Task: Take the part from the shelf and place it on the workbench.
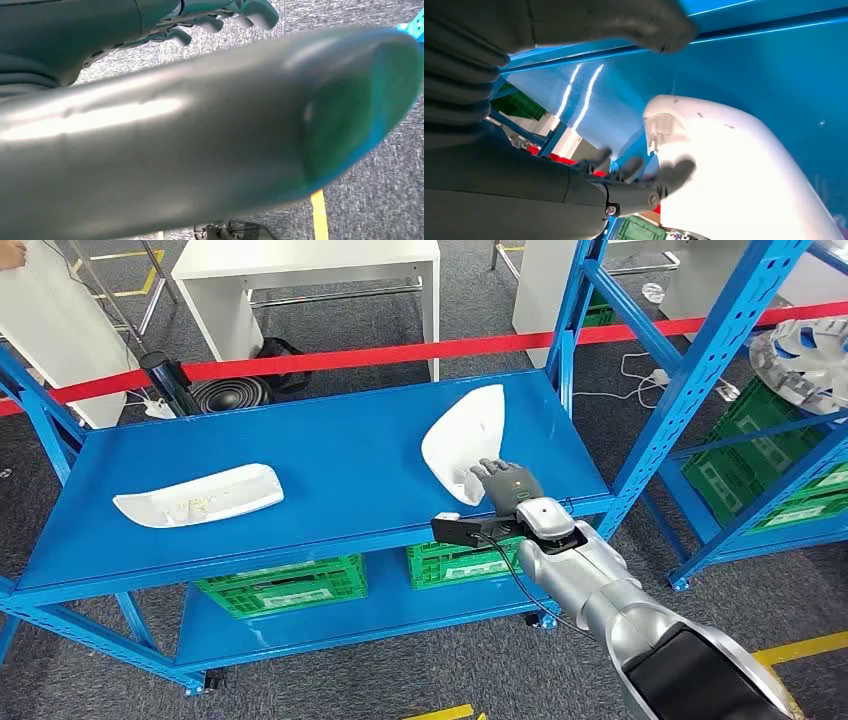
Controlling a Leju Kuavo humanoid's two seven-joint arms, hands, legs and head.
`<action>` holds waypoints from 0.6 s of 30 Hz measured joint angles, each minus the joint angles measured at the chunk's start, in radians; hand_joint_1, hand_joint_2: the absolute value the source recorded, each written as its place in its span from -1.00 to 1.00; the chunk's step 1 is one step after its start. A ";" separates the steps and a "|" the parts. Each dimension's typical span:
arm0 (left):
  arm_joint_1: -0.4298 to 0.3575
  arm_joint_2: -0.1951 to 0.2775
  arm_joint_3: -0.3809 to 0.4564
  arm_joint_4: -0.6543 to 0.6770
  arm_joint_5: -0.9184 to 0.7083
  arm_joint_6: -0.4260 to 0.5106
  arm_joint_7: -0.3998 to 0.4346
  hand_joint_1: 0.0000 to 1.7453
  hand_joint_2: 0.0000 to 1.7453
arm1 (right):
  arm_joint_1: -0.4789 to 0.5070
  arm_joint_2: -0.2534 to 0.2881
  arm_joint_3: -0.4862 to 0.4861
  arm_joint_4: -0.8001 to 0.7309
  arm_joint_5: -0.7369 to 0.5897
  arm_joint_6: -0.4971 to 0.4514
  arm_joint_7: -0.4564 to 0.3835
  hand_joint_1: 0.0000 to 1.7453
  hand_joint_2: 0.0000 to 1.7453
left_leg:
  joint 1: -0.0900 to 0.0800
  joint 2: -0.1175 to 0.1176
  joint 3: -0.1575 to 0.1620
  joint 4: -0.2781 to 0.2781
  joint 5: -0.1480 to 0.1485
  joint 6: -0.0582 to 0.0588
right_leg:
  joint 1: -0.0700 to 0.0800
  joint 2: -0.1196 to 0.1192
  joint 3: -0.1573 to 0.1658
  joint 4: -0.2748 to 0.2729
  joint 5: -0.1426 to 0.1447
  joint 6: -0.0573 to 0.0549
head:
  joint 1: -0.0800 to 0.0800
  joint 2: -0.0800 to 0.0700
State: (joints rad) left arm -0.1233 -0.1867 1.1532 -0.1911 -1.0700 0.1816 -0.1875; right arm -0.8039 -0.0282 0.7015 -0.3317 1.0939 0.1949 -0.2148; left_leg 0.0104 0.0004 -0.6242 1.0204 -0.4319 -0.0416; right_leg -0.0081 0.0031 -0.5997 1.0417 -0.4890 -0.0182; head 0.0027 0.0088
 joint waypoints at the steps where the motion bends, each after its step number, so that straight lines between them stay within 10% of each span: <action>1: 0.000 0.000 0.000 0.000 0.001 0.001 -0.002 -1.00 -1.00 | 0.000 -0.001 0.000 0.000 0.000 0.000 -0.001 1.00 1.00 | 0.000 0.000 0.000 0.000 0.000 0.000 | 0.000 0.000 0.000 0.000 0.000 0.000 | 0.000 0.000; 7: 0.000 0.000 0.000 0.000 0.006 0.019 -0.044 -1.00 -1.00 | -0.003 -0.007 0.000 0.001 -0.002 -0.004 -0.008 1.00 1.00 | 0.000 0.000 0.000 0.000 0.000 0.000 | 0.000 0.000 0.000 0.000 0.000 0.000 | 0.000 0.000; 11: -0.002 0.001 0.000 -0.001 0.008 0.056 -0.080 -1.00 1.00 | -0.014 -0.007 0.000 0.001 -0.004 -0.009 -0.009 1.00 1.00 | 0.000 0.000 0.001 0.000 0.000 0.000 | 0.000 0.000 0.001 0.000 0.000 0.000 | 0.000 0.000; 18: -0.009 0.007 -0.002 -0.003 -0.011 0.124 -0.158 -1.00 1.00 | -0.021 -0.007 0.000 0.001 -0.011 -0.015 -0.015 1.00 1.00 | 0.000 0.000 0.001 0.001 0.000 0.001 | 0.000 -0.001 0.002 0.000 0.000 0.001 | 0.000 0.000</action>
State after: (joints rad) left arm -0.1319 -0.1798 1.1511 -0.1946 -1.0806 0.3060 -0.3453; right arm -0.8253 -0.0351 0.7015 -0.3304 1.0829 0.1796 -0.2296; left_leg 0.0105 0.0001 -0.6235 1.0209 -0.4318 -0.0411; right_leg -0.0080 0.0018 -0.5979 1.0416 -0.4887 -0.0171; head 0.0027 0.0088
